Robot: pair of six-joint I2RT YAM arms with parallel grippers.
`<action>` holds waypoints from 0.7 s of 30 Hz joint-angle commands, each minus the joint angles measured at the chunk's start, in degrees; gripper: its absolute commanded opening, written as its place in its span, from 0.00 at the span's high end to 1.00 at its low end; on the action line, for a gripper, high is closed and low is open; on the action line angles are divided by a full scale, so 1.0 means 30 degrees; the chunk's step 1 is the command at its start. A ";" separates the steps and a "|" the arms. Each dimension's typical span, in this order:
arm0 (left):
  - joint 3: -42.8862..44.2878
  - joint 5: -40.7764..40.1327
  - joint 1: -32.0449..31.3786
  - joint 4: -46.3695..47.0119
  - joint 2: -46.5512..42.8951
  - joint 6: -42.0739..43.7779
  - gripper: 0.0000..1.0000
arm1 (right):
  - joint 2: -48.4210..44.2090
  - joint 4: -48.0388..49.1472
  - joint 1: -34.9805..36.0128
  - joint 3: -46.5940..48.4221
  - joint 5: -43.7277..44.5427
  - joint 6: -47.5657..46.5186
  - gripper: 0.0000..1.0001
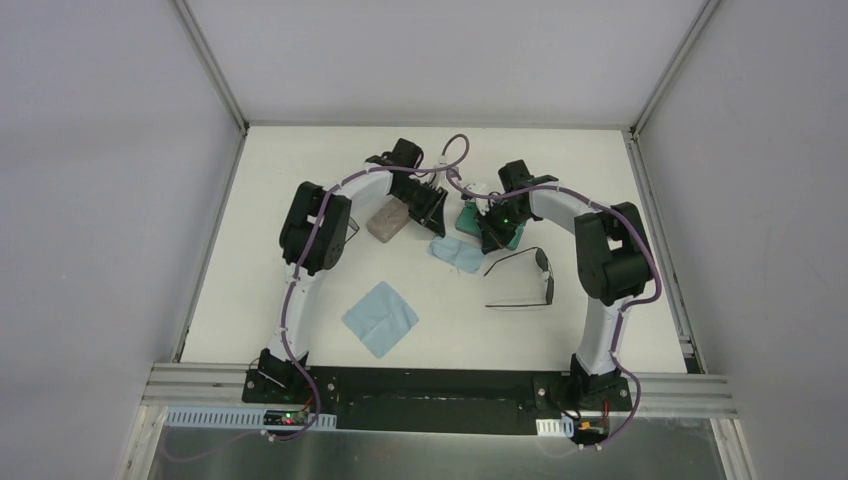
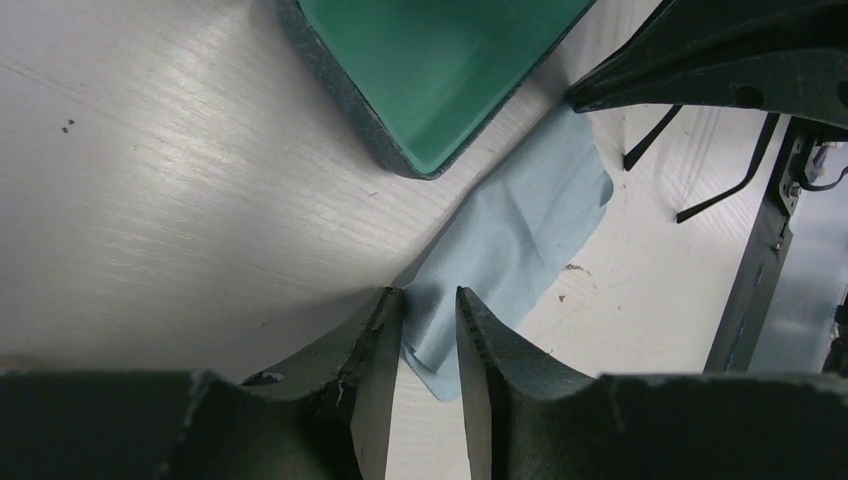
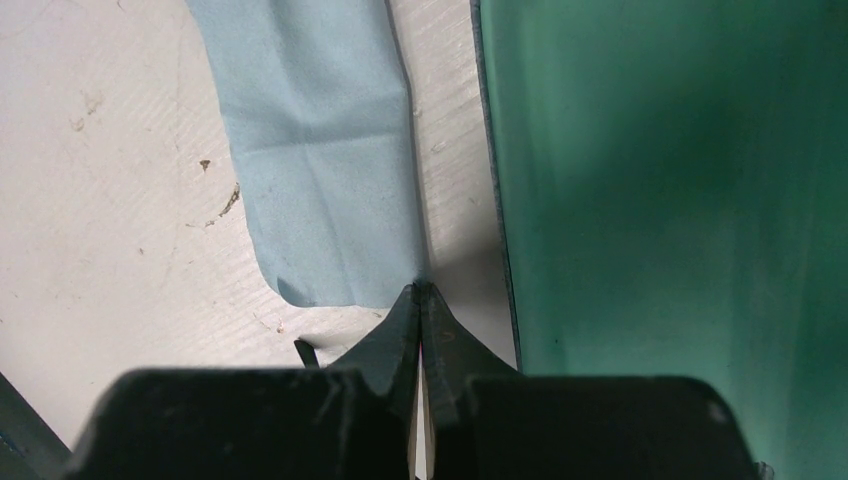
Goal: Organize the sunglasses
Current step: Pick up the glasses cleaning cloth from the center of the board.
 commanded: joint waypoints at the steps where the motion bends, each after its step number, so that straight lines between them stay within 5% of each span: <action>1: -0.0391 -0.0807 -0.0383 -0.1091 0.0864 0.1269 0.71 | -0.0352 0.0359 -0.0040 0.0354 0.0077 -0.0056 1.00; 10: 0.0277 -0.2696 -0.0321 -0.0030 0.0905 -0.0072 0.85 | -0.0529 0.0272 0.0003 0.0393 -0.0085 -0.0121 1.00; 16: 0.0724 -0.1755 -0.0321 0.0452 0.0555 -0.1280 1.00 | -0.1060 0.0253 0.0011 0.0422 -0.0381 0.0155 1.00; 21: 0.0388 -0.0341 -0.0350 0.1117 -0.0400 -0.2778 1.00 | -0.1888 0.0012 -0.0064 0.0421 -0.0797 0.0561 1.00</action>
